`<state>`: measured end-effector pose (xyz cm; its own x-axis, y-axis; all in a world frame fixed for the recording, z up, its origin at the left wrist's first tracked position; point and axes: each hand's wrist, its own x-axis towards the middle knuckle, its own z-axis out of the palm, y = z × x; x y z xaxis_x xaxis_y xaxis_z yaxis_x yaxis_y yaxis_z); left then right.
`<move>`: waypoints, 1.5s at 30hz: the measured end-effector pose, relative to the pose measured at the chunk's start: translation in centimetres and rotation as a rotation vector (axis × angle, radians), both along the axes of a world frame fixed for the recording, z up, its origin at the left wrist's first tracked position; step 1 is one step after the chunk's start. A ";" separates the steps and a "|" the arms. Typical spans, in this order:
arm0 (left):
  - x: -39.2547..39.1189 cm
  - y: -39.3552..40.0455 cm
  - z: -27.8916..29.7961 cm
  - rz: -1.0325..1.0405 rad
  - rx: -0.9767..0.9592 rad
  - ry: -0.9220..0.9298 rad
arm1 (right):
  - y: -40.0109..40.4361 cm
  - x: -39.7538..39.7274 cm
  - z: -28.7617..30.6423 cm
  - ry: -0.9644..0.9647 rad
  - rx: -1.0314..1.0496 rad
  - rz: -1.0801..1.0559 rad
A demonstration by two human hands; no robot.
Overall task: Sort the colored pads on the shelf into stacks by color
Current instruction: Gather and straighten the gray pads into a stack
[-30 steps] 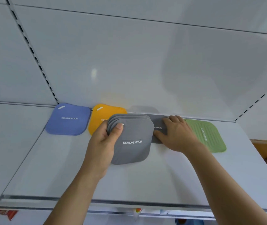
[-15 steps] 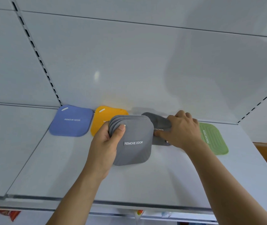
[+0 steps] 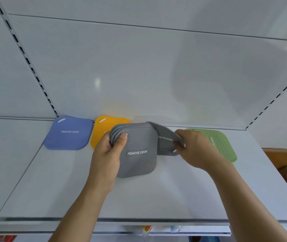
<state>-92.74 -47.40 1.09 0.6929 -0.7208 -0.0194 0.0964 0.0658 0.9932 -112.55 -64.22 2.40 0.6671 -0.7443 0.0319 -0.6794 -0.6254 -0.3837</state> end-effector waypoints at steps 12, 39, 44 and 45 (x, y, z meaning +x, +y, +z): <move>-0.3 -0.5 0.4 -0.065 -0.020 0.022 | 3.4 -5.6 10.6 -0.286 0.130 -0.070; -2.0 0.4 2.0 -0.245 0.021 0.060 | 5.4 3.0 4.6 -0.404 -0.413 0.454; -1.8 0.4 1.9 -0.261 0.018 0.075 | 5.4 3.9 4.2 -0.450 -0.330 0.442; -1.7 0.5 1.9 -0.265 0.009 0.081 | 5.5 3.9 4.0 -0.451 -0.338 0.429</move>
